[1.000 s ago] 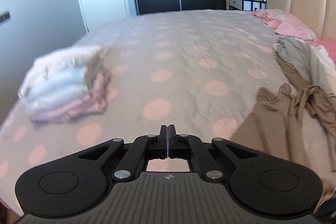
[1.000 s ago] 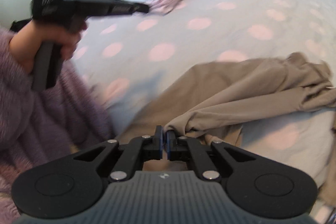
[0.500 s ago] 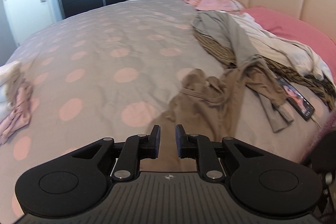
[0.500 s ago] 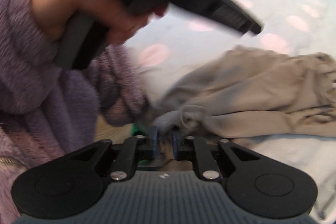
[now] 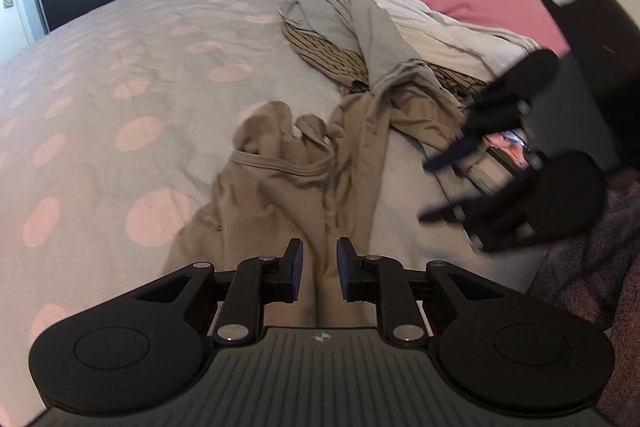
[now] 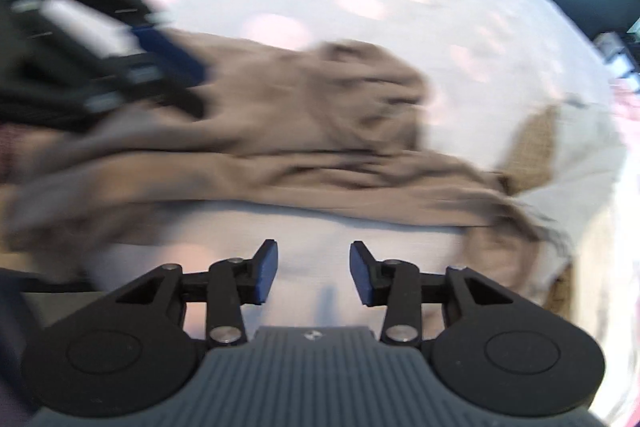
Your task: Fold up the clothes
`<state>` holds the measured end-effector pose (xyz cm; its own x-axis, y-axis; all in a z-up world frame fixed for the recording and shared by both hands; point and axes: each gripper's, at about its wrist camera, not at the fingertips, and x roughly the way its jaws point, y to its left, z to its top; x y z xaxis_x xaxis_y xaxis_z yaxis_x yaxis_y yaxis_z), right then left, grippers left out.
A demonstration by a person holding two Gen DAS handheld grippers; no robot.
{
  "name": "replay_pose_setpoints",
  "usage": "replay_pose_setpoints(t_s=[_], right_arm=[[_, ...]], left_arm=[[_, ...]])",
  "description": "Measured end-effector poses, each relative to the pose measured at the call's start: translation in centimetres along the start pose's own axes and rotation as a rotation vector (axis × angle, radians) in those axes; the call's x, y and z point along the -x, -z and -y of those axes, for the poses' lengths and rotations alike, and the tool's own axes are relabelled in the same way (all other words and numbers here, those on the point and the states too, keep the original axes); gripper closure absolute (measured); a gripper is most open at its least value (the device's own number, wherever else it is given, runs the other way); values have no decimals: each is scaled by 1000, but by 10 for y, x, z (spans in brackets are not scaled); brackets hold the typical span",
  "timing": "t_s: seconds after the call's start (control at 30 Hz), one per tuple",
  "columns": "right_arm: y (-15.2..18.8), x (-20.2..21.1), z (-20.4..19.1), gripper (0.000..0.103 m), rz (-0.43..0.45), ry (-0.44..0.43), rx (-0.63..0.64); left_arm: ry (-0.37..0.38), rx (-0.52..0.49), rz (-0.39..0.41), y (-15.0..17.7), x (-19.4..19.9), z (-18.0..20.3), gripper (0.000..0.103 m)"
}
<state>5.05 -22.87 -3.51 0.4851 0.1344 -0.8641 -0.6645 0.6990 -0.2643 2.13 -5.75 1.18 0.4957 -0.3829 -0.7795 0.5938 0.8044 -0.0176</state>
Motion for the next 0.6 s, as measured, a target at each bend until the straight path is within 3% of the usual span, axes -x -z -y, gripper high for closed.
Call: replay_pose_setpoints(t_s=[0.1, 0.17, 0.27, 0.5, 0.6], right_arm=[[1, -10, 19, 48, 10, 48, 20], [2, -19, 22, 38, 14, 75, 80], [7, -28, 26, 35, 26, 95, 180], [15, -48, 35, 35, 60, 149, 347], [13, -56, 35, 35, 68, 190, 413]], left_arm=[[30, -7, -28, -2, -11, 4, 85], [52, -20, -47, -2, -19, 8, 74], [62, -69, -68, 1, -29, 19, 62], [51, -122, -136, 8, -52, 29, 62], [25, -130, -179, 12, -60, 27, 73]])
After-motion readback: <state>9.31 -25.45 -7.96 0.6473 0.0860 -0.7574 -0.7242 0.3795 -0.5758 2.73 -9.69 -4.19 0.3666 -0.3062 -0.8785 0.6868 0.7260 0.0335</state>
